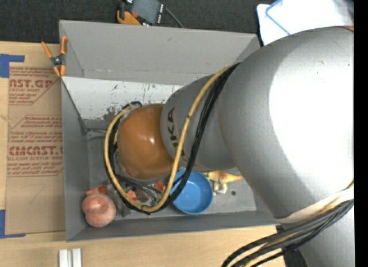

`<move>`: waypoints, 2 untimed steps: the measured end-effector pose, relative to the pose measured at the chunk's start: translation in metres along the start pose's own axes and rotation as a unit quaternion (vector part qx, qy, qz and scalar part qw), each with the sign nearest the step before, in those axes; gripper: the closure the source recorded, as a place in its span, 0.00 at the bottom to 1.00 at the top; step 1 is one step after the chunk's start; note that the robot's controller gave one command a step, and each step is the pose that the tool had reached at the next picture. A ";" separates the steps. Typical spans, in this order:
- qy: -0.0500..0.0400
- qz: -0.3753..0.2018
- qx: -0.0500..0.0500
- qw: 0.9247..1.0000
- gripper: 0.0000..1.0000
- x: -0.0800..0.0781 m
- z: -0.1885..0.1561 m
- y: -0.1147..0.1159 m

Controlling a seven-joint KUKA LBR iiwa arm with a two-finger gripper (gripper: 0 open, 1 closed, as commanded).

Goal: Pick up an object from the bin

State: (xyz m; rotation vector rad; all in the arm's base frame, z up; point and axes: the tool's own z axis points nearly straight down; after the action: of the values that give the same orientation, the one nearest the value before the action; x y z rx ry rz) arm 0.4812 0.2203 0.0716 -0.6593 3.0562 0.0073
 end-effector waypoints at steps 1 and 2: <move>0.000 0.000 0.000 1.000 1.00 0.000 0.000 0.000; 0.000 0.000 0.000 1.000 1.00 0.000 0.000 0.000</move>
Offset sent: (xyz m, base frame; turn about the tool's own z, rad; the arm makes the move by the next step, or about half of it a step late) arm 0.0000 0.0000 0.0000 0.0000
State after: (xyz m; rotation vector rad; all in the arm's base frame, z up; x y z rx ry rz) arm 0.4812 0.2203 0.0715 -0.6585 3.0564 0.0082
